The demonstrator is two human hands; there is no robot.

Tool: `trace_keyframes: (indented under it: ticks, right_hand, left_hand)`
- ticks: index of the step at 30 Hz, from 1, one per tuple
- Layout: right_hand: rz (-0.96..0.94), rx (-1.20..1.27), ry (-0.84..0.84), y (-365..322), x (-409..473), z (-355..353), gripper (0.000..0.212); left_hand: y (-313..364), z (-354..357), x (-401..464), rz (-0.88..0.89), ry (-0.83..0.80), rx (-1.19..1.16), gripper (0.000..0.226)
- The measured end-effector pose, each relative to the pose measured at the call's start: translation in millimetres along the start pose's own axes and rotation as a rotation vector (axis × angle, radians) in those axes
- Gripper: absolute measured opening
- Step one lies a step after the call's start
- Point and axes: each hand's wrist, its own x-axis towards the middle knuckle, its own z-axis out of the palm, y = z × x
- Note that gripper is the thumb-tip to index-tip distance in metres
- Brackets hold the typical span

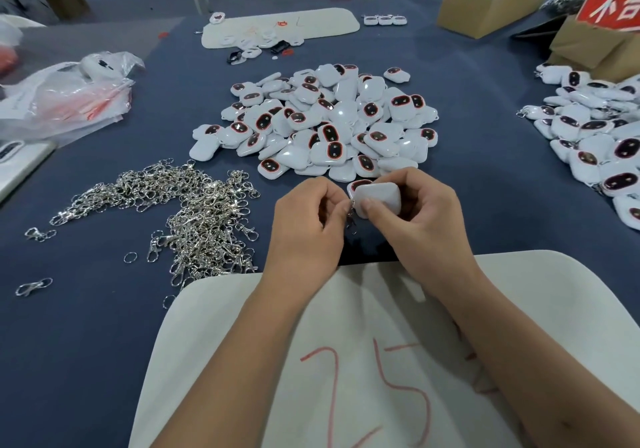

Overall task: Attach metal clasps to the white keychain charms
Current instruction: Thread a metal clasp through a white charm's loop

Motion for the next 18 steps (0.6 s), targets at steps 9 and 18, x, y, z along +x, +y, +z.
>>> trace_keyframes:
  ticks: [9, 18]
  right_hand:
    - [0.138, 0.030, -0.061, 3.1, 3.4, -1.9, 0.011]
    - [0.140, 0.063, -0.087, 2.1, 4.4, -3.9, 0.009]
  left_hand:
    - [0.6, -3.3, 0.7, -0.020, -0.098, -0.166, 0.016]
    - [4.4, -6.5, -0.3, -0.076, -0.161, -0.301, 0.019]
